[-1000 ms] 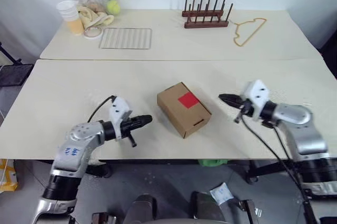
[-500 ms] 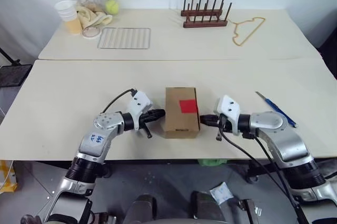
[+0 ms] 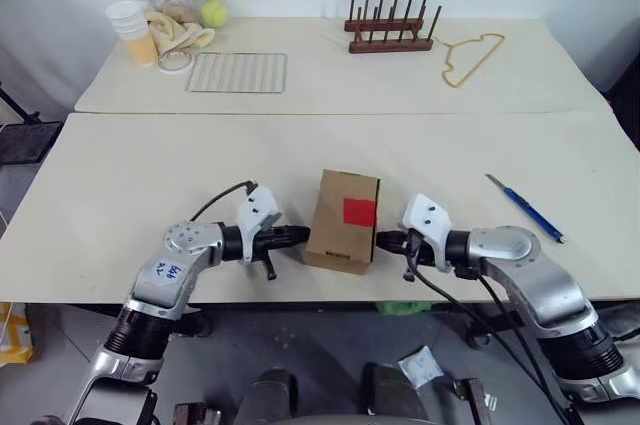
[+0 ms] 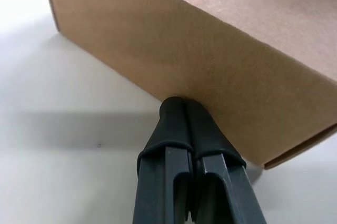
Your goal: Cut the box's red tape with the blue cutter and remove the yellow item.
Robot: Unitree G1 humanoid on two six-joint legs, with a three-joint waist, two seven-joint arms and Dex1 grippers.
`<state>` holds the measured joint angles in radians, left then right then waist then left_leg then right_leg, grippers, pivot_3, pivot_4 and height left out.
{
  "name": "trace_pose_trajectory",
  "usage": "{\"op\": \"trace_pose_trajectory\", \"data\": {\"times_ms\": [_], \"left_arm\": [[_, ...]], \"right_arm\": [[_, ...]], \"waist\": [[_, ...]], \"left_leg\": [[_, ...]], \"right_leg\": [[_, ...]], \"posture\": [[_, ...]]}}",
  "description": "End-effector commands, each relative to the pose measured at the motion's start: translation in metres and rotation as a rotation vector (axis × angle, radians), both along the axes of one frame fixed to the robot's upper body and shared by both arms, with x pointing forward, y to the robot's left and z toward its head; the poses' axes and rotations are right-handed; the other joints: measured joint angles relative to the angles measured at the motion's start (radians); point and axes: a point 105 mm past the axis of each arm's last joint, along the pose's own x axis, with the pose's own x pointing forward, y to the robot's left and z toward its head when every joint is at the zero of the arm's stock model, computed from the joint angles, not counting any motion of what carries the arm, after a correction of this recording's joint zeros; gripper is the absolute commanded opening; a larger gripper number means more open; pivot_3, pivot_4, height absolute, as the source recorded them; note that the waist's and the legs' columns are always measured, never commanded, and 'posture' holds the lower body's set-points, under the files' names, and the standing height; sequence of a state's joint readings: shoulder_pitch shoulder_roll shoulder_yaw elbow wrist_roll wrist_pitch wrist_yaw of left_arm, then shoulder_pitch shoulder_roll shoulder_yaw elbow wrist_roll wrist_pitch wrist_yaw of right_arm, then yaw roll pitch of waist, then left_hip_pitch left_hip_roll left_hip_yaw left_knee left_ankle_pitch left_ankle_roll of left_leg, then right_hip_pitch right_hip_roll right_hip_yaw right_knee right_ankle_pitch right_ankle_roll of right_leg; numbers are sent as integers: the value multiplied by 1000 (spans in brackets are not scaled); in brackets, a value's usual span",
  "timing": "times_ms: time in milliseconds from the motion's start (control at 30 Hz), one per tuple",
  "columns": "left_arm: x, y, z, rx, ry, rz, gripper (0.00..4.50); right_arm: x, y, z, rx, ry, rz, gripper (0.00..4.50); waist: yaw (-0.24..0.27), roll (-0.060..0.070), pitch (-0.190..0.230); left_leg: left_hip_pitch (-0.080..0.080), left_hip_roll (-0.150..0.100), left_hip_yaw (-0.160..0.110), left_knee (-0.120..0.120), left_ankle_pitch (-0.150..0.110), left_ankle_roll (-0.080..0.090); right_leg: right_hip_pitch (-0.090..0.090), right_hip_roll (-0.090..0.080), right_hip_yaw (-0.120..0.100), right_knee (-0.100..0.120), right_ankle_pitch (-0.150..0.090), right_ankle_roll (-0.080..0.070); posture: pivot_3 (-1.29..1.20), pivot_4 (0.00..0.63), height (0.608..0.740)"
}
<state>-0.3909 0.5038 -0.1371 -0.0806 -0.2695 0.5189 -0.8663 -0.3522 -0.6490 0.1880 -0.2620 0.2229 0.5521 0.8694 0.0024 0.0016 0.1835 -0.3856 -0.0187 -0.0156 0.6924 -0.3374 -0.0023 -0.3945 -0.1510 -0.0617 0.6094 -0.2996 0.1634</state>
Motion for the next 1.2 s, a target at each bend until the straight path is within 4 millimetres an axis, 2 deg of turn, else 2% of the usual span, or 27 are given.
{"op": "trace_pose_trajectory", "data": {"times_ms": [33, 100, 233, 333, 433, 533, 600, 700, 767, 867, 1033, 1200], "left_arm": [[-10, -10, 6, -27, -19, -37, 0], [-10, -6, 5, -7, -21, -22, 0], [-17, 35, 12, 88, -38, -52, 0], [-19, 59, 23, 120, -51, -84, 0], [-9, 68, 51, 76, -97, -106, 0], [-4, 55, 76, -23, -130, -166, 0], [1, 34, 90, -89, -158, -209, 0], [5, 6, 92, -82, -187, -272, 0], [9, -12, 89, -76, -197, -303, 0], [14, -27, 85, -69, -188, -316, 0], [17, -40, 75, -24, -183, -344, 0], [20, -47, 58, 14, -164, -343, 0]], "right_arm": [[4, 8, 12, 28, -57, 15, 36], [2, 6, 12, 21, -53, 16, 36], [-6, -26, 33, 35, 13, -61, 36], [-13, -38, 50, 90, 89, -103, 626], [-14, -43, 70, 172, 141, -177, 1635], [-18, -43, 76, 181, 233, -228, 2624], [-16, -38, 83, 224, 296, -260, 3370], [-12, -29, 90, 247, 345, -288, 4408], [-7, -23, 90, 250, 355, -299, 4458], [-1, -20, 86, 236, 364, -326, 4458], [6, -19, 81, 225, 373, -366, 4458], [7, -18, 64, 202, 406, -394, 4458]], "waist": [[-1, 0, 0], [-1, 0, 0], [-2, 0, 0], [-1, 0, 0], [3, 0, 0], [14, 0, 0], [20, 0, 0], [21, 0, 0], [20, 0, 0], [19, 0, 0], [15, 0, 0], [9, 0, 0]], "left_leg": [[0, 0, 0, 0, 0, 0], [0, 0, 0, 0, 0, 0], [0, 0, 0, -1, 0, 0], [0, 1, 0, -2, 0, 0], [0, 1, -1, -2, 0, 0], [-1, 0, -1, -1, 0, 0], [-1, 0, -1, -1, 0, 1], [-1, 0, -1, 0, 0, 1], [-1, 0, 0, -1, 0, 1], [-1, -1, 0, -1, 0, 1], [-2, -1, 1, -1, 0, 1], [-1, -1, 1, -1, 0, 1]], "right_leg": [[0, 0, 0, 0, 0, 0], [0, 0, 0, 0, 0, 0], [-1, 0, 0, 0, 0, 0], [-1, 0, 0, -1, 0, 0], [-1, 0, 0, -1, 0, -1], [0, 0, 0, -1, 0, -1], [-1, 0, 0, 0, 0, -1], [-1, 0, 0, 1, 0, 0], [-1, 0, 0, 1, 0, 0], [-2, 0, 0, 1, 0, 0], [-3, 0, 0, 2, 0, 0], [-3, 0, 0, 3, 0, 0]], "posture": [[0, 150, 740], [0, 150, 740], [0, 150, 740], [0, 150, 740], [0, 150, 740], [0, 150, 740], [0, 150, 740], [0, 150, 740], [0, 150, 740], [0, 150, 740], [0, 150, 740], [0, 150, 740]]}}
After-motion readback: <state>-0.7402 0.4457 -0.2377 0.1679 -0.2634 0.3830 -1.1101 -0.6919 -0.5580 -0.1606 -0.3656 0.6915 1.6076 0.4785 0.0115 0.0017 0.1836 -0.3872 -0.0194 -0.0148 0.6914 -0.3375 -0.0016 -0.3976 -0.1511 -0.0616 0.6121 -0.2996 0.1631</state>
